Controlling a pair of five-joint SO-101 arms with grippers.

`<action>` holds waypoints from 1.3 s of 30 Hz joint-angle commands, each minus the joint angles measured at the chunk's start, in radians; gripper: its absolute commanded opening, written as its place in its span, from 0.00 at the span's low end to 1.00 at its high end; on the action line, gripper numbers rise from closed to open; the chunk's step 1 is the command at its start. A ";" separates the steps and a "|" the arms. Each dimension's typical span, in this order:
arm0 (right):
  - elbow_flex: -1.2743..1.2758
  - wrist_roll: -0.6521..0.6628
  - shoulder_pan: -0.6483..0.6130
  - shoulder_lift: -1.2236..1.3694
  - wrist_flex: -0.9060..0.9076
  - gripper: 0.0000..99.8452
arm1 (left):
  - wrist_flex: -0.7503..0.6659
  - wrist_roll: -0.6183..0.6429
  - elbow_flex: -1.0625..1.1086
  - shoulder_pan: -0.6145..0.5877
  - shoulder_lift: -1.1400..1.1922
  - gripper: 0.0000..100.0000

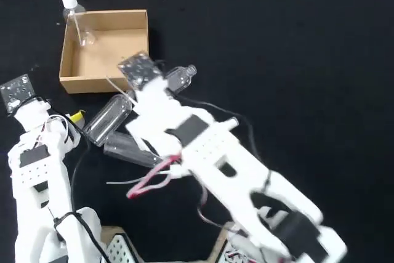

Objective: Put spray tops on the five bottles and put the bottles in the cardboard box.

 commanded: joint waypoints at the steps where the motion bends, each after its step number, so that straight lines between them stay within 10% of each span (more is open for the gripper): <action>1: -0.140 -0.012 -0.015 0.131 -0.026 0.06 | -0.020 0.009 -0.010 0.002 -0.025 0.30; 39: -0.389 0.164 0.083 0.593 -0.087 0.22 | -0.015 0.003 -0.008 0.002 -0.025 0.30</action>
